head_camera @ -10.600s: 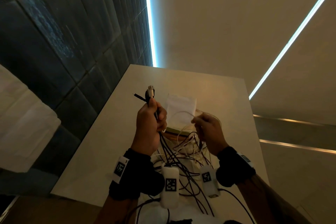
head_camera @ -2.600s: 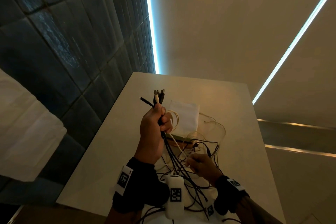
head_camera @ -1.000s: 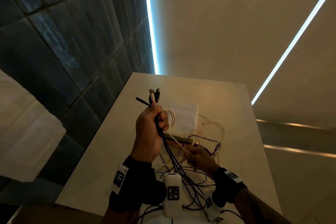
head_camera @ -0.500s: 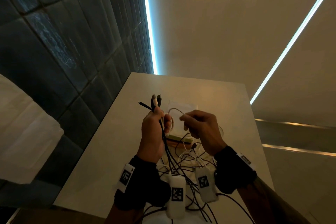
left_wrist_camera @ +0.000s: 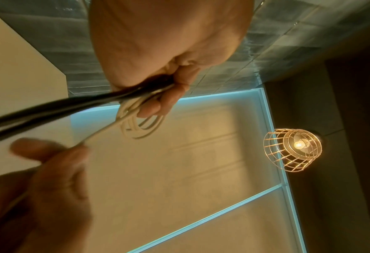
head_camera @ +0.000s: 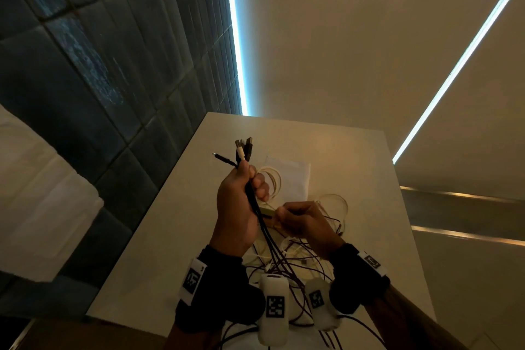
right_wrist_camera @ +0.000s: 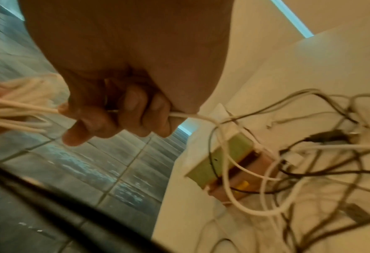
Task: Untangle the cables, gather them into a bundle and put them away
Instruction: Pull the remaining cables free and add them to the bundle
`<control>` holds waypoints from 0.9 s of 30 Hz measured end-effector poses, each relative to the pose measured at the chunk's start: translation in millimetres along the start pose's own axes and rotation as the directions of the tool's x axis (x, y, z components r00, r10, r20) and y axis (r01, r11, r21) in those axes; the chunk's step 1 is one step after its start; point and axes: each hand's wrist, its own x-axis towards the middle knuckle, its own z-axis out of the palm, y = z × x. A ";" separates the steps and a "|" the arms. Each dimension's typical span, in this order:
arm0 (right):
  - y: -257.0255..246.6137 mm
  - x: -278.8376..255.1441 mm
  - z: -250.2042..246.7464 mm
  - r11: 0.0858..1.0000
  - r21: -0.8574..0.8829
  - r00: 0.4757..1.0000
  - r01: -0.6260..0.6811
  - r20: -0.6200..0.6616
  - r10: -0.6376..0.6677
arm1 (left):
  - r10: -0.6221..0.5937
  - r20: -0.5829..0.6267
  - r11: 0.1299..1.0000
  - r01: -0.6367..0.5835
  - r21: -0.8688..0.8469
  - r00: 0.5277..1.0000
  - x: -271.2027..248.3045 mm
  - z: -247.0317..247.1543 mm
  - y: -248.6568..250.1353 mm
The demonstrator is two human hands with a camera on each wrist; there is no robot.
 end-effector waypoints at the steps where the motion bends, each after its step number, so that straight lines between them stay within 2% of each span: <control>1: 10.9 1.5 -2.6 1.000 -0.012 1.000 -0.006 -0.013 0.006 | 0.003 0.001 1.000 -0.003 0.011 1.000 0.4 -2.0 0.6; 5: 50.3 5.8 -13.7 0.992 -0.126 0.996 -0.029 -0.082 0.019 | 0.013 -0.006 0.999 -0.012 0.045 1.000 0.4 -7.9 0.7; 9: 69.4 7.9 -17.0 0.970 -0.237 0.990 -0.050 -0.142 0.016 | 0.011 -0.007 0.999 -0.011 0.034 1.000 -0.7 -8.6 -0.2; 13: 80.7 6.2 -14.4 0.966 -0.231 0.989 -0.115 -0.120 0.089 | 0.023 -0.001 0.999 -0.023 0.042 1.000 -1.0 -9.5 2.1; 16: 83.1 2.5 -13.5 0.971 -0.207 0.988 -0.120 -0.116 0.097 | 0.017 -0.007 0.999 -0.017 0.045 1.000 -1.2 -10.2 2.9; 20: 96.1 -2.3 -17.7 0.950 -0.215 0.969 -0.227 -0.147 0.198 | 0.018 -0.021 0.999 -0.017 0.035 1.000 0.3 -13.1 5.3; 24: 108.2 -2.3 -22.5 0.923 -0.271 0.948 -0.274 -0.236 0.213 | 0.007 -0.056 0.999 -0.004 0.049 0.998 2.2 -15.3 -0.3; 27: 92.8 4.1 -23.8 0.927 -0.271 0.921 -0.260 -0.359 0.153 | 0.012 -0.078 0.995 -0.005 0.095 0.997 4.6 -15.8 -5.2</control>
